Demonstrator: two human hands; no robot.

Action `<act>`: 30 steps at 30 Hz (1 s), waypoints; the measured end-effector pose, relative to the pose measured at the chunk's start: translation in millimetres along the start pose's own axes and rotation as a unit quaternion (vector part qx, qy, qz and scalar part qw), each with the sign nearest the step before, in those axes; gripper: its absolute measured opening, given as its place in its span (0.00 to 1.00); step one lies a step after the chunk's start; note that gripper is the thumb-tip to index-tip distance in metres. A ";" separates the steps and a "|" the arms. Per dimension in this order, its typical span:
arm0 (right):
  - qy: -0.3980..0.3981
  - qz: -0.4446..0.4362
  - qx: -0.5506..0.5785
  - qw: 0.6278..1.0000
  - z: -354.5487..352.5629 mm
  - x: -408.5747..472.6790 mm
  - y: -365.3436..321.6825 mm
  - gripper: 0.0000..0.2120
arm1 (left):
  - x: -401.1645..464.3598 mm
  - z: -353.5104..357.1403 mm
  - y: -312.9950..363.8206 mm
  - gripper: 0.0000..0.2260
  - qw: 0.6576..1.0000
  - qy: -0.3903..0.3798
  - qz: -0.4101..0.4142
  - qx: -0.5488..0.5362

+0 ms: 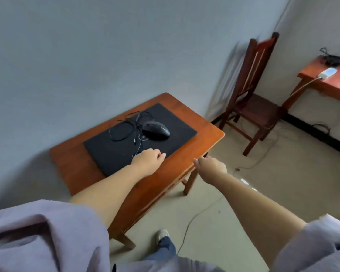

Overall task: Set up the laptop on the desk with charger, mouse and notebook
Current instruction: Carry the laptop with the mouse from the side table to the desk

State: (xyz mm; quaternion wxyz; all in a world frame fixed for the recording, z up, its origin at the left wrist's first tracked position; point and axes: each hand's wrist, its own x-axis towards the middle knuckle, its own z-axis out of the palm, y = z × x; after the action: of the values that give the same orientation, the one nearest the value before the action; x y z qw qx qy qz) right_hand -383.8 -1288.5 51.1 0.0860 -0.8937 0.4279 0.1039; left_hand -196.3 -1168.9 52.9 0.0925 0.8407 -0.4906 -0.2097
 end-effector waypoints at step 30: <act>-0.048 -0.068 0.110 0.990 -17.1 286.0 -52.9 0.23 | 47.6 11.1 -98.5 0.29 0.696 0.185 -0.671 -0.175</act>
State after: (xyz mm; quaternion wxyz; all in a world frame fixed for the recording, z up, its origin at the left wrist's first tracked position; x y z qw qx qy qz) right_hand -165.4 -1473.5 -3.2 0.2112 -0.8996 0.3707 0.0930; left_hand -103.3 -1160.0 -5.2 0.1614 0.9372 0.2765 -0.1386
